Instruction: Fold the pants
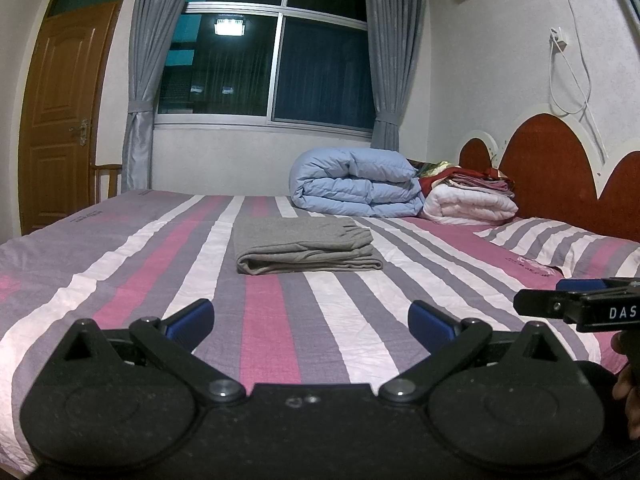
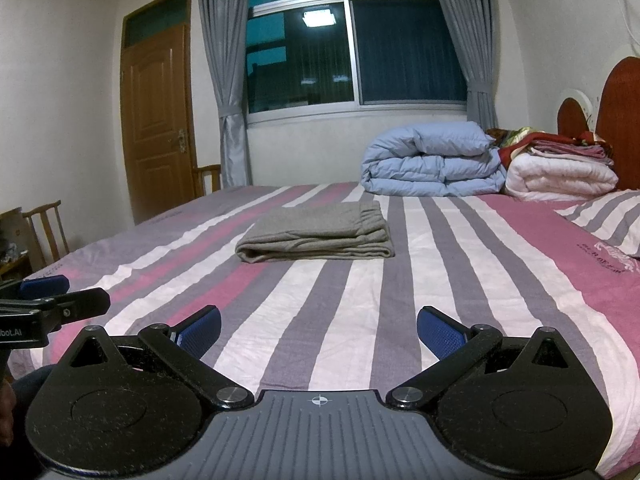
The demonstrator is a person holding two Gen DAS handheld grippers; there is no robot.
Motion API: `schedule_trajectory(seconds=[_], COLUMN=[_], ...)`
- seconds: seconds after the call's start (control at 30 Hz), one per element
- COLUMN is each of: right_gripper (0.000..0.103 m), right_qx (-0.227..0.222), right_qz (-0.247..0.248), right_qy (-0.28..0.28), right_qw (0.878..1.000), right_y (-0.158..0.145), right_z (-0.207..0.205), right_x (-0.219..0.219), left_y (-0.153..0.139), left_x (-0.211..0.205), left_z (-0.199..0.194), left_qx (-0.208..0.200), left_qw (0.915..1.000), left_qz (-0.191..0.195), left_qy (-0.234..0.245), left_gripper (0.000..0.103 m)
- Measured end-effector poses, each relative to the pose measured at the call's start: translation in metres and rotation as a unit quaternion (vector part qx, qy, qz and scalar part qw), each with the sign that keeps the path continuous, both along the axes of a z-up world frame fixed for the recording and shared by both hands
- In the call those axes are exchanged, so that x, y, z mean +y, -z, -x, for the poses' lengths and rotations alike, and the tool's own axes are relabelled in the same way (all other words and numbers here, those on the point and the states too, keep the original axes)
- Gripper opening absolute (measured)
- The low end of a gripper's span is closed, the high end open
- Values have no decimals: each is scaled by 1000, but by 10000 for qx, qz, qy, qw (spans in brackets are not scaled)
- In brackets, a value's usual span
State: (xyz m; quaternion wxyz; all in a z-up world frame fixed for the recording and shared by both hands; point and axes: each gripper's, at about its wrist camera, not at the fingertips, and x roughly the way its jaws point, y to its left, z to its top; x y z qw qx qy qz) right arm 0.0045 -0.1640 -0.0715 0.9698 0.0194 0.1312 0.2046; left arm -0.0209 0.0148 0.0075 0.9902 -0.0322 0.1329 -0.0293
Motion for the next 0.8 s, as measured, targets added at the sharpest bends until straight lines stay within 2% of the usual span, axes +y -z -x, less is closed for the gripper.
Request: schedule_trajectory(seconds=[0.8], right_gripper=[103], right_qx=[3], right_qz=[1], right_qy=[-9], right_qw=[10000], right_y=[-2], right_z=[2], right_x=[-3], left_y=[0], left_x=[5], left_z=[1], left_qx=[-124], left_qw=[9999], left_qz=[-58], left_qy=[51], left_gripper=[96])
